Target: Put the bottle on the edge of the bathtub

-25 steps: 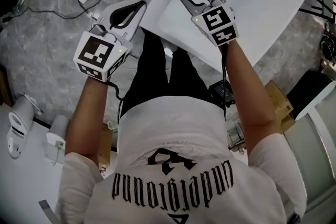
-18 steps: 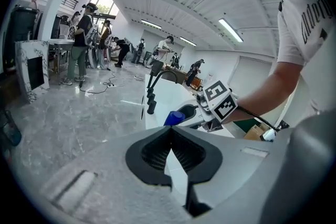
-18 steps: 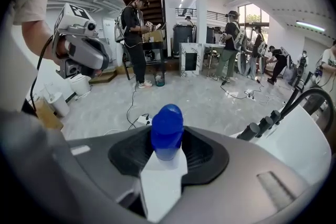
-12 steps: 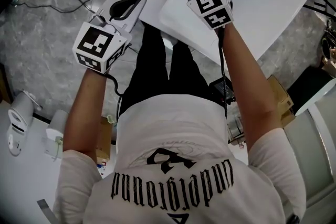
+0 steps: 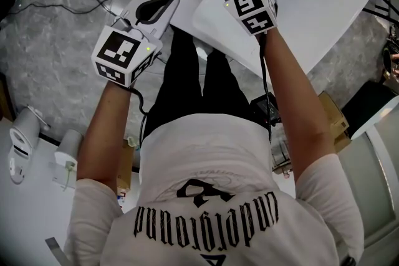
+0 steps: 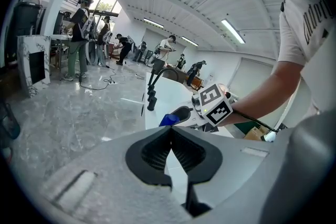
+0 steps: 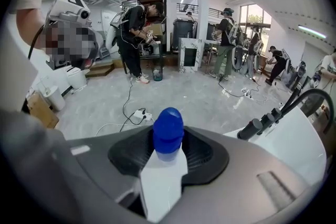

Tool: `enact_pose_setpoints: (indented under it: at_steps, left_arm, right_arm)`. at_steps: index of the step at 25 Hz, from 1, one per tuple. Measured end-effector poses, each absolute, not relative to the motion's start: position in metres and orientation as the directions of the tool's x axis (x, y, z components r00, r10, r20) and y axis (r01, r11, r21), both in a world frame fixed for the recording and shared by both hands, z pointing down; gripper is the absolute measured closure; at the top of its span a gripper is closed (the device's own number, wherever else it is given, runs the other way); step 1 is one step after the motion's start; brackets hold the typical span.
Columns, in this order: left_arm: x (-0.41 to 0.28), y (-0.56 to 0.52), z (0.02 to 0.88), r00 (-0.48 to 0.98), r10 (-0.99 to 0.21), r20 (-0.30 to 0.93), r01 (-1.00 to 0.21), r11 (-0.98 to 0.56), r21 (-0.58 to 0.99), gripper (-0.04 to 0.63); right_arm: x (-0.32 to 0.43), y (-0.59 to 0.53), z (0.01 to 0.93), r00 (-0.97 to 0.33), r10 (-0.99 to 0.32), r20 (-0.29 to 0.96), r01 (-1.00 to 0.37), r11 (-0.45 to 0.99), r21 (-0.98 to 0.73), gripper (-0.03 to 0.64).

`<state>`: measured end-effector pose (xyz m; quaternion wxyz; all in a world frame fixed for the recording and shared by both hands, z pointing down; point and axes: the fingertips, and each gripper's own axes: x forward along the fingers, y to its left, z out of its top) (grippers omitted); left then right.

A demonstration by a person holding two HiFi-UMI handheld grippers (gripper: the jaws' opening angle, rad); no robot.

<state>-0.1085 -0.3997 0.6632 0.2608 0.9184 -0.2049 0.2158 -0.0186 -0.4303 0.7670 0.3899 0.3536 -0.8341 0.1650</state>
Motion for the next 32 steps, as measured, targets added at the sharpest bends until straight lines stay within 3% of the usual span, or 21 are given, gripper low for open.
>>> enact_pose_setpoints:
  at_steps: [13,23,32]
  left_arm:
    - [-0.115,-0.405,0.664,0.816,-0.290,0.499,-0.512,-0.764,0.392,0.591]
    - [-0.101,-0.359,0.603,0.786,-0.393,0.477,-0.579,-0.738,0.347,0.589]
    - [-0.071,-0.292,0.510,0.764,-0.503,0.404,-0.627,-0.727,0.281,0.589]
  right_arm:
    - [-0.026,-0.434,0.757,-0.481,-0.446,0.755,-0.708,0.706,-0.035,0.402]
    - [0.013,-0.390,0.670,-0.521,-0.485,0.703,-0.723,0.688,-0.062,0.399]
    - [0.032,-0.303,0.558,-0.644,-0.455,0.615,-0.624,0.777,-0.078,0.500]
